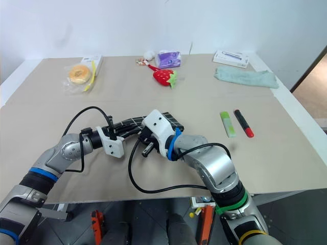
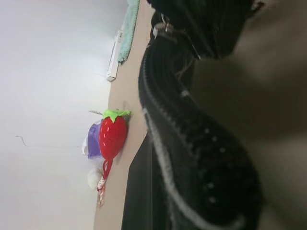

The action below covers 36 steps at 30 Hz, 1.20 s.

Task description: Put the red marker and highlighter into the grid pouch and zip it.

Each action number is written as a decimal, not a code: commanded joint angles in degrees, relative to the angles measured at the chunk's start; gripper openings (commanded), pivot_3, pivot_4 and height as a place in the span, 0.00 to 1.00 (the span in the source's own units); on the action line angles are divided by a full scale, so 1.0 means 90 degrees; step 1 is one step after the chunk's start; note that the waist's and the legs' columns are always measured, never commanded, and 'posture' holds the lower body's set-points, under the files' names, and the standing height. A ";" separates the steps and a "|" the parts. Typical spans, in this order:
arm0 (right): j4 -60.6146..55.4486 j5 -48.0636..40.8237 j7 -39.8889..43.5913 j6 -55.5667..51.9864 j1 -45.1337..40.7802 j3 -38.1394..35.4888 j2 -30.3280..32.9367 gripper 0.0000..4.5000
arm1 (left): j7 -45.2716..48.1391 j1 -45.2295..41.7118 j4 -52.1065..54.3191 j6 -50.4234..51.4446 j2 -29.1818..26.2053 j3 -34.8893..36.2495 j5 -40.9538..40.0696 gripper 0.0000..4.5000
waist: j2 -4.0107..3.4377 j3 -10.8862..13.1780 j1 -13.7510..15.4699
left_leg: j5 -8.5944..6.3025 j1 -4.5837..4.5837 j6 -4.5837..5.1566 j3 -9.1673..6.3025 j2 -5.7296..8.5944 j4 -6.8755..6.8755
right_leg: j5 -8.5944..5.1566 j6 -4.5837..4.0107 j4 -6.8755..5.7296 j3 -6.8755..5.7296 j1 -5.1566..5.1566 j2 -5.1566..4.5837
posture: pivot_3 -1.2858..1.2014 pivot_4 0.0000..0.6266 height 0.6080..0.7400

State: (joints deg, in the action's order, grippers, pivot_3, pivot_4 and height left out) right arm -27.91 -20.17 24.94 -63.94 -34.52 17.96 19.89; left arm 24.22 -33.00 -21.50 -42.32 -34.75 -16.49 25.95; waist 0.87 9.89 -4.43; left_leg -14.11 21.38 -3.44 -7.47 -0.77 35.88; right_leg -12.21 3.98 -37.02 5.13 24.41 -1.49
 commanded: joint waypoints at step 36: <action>0.2374 0.0658 -0.0615 0.0599 0.0480 -0.3041 0.2449 0.99 | -0.0418 -0.0559 -0.0052 0.0083 0.0228 0.0456 -0.0536 0.00 | 0.0001 0.0002 0.0026 | -0.0002 -0.0004 0.0004 0.0015 0.0003 0.0001 | -0.0003 0.0003 0.0001 0.0016 -0.0005 0.0000 | 0.52 0.24 1.00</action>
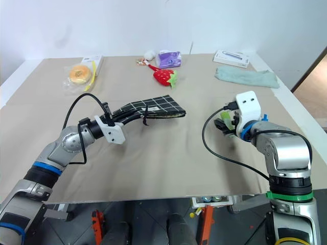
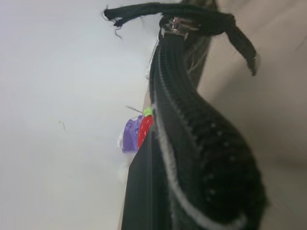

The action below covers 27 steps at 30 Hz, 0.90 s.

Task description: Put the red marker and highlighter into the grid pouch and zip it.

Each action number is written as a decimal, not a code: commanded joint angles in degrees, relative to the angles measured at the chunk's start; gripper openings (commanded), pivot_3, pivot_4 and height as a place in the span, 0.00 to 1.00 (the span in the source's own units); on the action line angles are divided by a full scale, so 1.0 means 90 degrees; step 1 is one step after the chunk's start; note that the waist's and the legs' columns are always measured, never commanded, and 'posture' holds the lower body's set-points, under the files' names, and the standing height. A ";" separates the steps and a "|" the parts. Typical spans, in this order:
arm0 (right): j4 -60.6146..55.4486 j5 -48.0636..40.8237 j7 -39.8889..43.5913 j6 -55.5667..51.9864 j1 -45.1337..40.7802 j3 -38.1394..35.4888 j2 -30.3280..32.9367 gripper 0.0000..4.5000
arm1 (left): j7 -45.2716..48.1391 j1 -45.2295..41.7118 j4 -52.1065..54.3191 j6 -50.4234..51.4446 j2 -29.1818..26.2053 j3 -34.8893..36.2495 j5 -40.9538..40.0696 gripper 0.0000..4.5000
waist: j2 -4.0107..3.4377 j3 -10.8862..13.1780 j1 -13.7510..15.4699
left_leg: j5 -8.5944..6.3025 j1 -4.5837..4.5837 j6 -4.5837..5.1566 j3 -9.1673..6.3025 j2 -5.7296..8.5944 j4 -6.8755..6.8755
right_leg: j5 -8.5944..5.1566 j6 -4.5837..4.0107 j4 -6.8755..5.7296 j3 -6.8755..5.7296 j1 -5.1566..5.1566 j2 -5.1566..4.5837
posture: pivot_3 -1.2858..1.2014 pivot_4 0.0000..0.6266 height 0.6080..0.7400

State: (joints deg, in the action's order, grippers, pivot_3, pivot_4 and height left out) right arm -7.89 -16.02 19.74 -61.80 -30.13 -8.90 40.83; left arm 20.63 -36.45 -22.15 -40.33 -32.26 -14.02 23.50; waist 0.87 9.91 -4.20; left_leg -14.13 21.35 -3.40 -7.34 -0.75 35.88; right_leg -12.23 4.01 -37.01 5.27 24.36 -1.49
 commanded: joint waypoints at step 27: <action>0.2752 0.0480 0.0140 0.1536 -0.0248 -0.0568 0.0164 0.79 | 0.0000 -0.0132 0.0175 -0.0137 -0.0033 0.0183 -0.0343 0.00 | 0.0001 0.0001 -0.0005 | -0.0001 -0.0015 0.0001 0.0059 0.0008 0.0009 | 0.0010 0.0015 0.0001 0.0061 -0.0002 -0.0002 | 0.52 0.24 1.00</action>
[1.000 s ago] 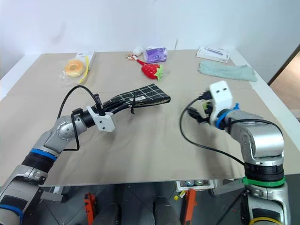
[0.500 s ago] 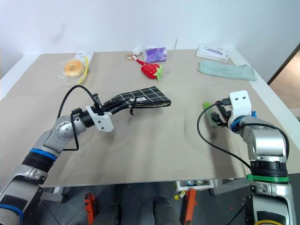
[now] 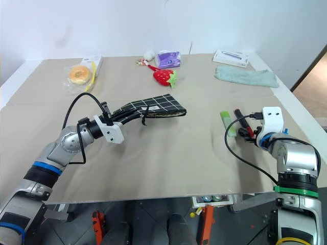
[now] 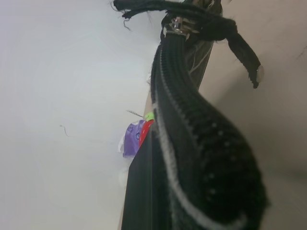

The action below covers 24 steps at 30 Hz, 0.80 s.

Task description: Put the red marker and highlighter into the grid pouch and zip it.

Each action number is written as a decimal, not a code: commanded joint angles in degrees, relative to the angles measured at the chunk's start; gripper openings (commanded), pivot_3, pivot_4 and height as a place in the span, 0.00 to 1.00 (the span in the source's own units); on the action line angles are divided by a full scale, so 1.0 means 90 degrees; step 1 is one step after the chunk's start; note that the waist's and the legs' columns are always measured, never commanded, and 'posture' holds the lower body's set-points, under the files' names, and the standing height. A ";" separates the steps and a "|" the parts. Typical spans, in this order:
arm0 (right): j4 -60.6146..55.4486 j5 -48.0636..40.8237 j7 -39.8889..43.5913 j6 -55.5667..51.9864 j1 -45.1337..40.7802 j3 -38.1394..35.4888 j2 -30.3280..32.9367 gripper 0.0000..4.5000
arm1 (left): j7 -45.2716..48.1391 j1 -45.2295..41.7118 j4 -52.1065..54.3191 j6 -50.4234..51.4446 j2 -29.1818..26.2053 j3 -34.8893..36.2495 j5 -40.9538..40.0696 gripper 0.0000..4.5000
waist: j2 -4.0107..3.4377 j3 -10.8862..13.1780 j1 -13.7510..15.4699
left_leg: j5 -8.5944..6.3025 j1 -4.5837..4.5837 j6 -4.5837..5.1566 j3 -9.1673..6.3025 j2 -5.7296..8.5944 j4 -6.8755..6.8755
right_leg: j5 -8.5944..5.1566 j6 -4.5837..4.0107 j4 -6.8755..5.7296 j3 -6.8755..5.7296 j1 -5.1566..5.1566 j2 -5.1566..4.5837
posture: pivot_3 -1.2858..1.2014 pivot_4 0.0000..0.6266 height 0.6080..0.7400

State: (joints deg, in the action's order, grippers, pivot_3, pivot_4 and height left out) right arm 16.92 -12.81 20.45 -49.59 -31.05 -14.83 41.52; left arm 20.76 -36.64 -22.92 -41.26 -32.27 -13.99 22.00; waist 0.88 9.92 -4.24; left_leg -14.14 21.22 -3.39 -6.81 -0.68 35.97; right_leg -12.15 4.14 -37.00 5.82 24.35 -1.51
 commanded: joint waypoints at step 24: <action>-0.2964 -0.0212 0.3490 0.3494 0.0741 0.0704 0.1718 0.11 | 0.0314 -0.0554 -0.0294 -0.0056 0.0012 0.0185 -0.0522 0.00 | -0.0009 0.0014 -0.0023 | -0.0009 0.0000 0.0015 0.0015 -0.0012 0.0017 | -0.0004 0.0016 0.0002 -0.0001 -0.0008 0.0007 | 0.52 0.24 1.00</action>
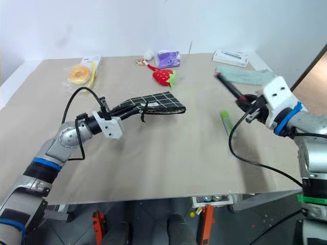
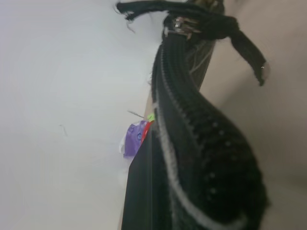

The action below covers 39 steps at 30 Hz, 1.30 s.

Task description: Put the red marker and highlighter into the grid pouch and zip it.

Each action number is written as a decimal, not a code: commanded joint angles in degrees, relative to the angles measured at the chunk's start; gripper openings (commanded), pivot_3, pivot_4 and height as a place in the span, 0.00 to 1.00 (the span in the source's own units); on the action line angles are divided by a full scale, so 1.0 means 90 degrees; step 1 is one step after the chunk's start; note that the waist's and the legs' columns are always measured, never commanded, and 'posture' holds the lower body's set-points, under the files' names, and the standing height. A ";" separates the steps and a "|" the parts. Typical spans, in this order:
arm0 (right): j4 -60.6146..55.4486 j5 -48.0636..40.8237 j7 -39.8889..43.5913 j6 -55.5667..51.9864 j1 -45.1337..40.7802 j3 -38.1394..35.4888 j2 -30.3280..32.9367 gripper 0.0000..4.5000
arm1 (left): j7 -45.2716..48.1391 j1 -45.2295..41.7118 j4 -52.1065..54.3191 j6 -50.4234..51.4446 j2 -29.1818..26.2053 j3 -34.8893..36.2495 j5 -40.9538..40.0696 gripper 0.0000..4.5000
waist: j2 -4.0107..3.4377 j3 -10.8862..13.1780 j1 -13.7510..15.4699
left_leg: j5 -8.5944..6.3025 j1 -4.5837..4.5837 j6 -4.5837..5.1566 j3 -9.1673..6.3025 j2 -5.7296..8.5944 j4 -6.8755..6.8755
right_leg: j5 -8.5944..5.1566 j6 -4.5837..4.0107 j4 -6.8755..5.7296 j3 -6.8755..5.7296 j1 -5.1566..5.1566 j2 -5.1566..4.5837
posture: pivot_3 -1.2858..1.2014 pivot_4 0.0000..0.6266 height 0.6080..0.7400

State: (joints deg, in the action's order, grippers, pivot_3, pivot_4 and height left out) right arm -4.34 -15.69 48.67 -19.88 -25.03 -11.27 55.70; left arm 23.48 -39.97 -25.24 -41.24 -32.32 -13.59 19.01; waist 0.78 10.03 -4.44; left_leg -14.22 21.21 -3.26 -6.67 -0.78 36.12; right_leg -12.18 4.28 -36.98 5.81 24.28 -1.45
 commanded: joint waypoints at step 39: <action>-0.1356 0.1435 0.0423 0.0099 -0.0293 0.1571 -0.0216 0.11 | 0.0011 0.0035 0.0428 0.0374 0.0159 0.0145 -0.0027 0.00 | 0.0024 0.0015 0.0042 | 0.0003 0.0011 -0.0005 0.0007 0.0008 0.0024 | 0.0005 0.0002 -0.0001 0.0008 -0.0002 -0.0007 | 0.52 0.24 1.00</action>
State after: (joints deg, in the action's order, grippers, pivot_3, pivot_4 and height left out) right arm -16.19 -3.24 53.13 -19.54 -25.96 3.71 53.82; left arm 23.79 -39.80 -23.83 -37.95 -30.43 -13.60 19.80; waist 0.99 10.16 -4.07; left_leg -14.19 21.32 -3.31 -6.61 -0.71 36.34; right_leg -12.14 4.30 -36.99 5.87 24.26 -1.51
